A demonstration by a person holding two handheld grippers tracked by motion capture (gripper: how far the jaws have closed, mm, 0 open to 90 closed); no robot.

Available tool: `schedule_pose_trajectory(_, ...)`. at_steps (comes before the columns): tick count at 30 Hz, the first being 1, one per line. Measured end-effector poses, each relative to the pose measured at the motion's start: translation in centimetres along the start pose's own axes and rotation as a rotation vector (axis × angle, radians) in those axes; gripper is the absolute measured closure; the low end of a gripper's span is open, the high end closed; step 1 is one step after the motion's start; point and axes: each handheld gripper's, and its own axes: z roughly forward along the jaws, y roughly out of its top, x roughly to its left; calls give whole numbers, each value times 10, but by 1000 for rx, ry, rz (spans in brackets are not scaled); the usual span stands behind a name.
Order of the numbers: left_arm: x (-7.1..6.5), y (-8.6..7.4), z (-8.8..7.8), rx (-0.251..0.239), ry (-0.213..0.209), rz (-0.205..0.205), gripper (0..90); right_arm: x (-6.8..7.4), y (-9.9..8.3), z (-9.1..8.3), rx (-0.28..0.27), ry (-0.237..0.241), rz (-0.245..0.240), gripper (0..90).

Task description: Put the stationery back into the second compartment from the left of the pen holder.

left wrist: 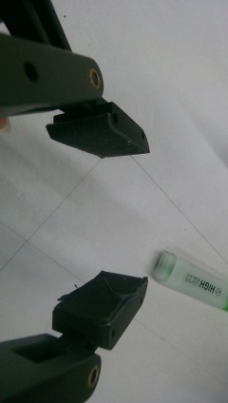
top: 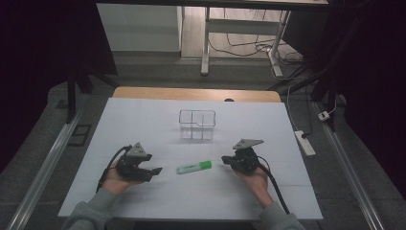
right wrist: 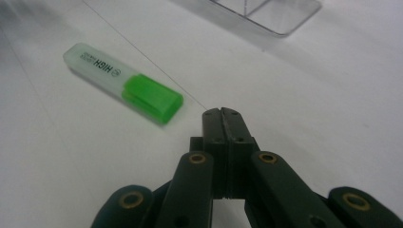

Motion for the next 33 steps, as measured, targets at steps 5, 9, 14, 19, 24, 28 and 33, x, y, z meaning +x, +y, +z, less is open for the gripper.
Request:
schedule_pose_trajectory(5, 0, 0, -1, -5, -2, -2, 318, -8, -13, -23, -32, -33, -21, 739)
schedule_pose_trajectory(9, 1, 0, -1, -5, -2, -4, 318, -15, -21, -41, -71, -49, -11, 602)
schedule_pose_trajectory(14, 1, 0, 1, 0, -5, 1, 318, -20, -31, -53, -100, -63, -3, 478)
schedule_pose_trajectory(19, 1, 2, 2, -2, -5, 4, 319, -15, -45, -70, -118, -103, -40, 399)
schedule_pose_trajectory(24, -5, 8, 3, -13, 7, 36, 326, -18, -57, -83, -125, -122, -21, 386)
schedule_pose_trajectory(28, -12, 17, 6, -13, 0, 71, 327, -22, -60, -84, -127, -125, -7, 382)
schedule_pose_trajectory(33, -17, 29, 14, -4, -17, 89, 325, -25, -62, -81, -116, -115, -11, 378)
